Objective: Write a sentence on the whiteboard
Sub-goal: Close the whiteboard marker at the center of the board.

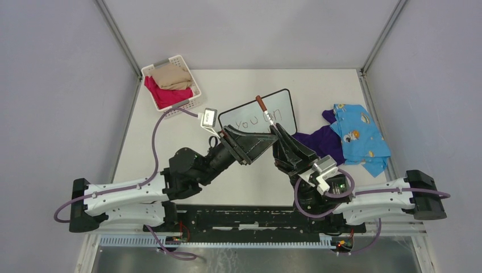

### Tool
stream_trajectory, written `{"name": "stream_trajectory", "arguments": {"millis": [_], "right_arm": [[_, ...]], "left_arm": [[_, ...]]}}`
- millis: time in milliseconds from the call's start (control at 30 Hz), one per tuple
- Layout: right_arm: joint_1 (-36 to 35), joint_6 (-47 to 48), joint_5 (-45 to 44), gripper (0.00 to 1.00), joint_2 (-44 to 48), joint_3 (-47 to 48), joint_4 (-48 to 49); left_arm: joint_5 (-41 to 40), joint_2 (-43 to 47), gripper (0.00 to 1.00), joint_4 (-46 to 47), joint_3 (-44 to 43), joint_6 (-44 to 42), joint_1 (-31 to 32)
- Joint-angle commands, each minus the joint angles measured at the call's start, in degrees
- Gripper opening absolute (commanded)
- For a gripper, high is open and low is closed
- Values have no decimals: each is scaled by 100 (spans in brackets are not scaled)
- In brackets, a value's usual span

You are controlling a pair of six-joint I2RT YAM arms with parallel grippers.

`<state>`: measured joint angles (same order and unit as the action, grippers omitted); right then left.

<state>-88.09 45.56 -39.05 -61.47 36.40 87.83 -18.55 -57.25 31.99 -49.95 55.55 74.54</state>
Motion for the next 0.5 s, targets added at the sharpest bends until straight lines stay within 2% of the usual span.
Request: {"name": "stream_trajectory", "arguments": {"millis": [0, 67, 133, 267, 467], "right_arm": [[10, -364, 62, 0, 212, -23, 36], [11, -559, 192, 0, 329, -45, -253], [10, -755, 378, 0, 437, -54, -616], [12, -1025, 573, 0, 649, -126, -1011], [11, -1198, 626, 0, 820, -243, -1048]], "left_arm": [[-161, 288, 87, -283, -45, -628, 16], [-400, 368, 93, -536, -157, -846, 8], [-667, 433, 95, -848, -327, -1158, 8], [-1034, 426, 96, -1529, -886, -1735, -39], [-937, 428, 96, -1530, -1184, -2091, -156]]}}
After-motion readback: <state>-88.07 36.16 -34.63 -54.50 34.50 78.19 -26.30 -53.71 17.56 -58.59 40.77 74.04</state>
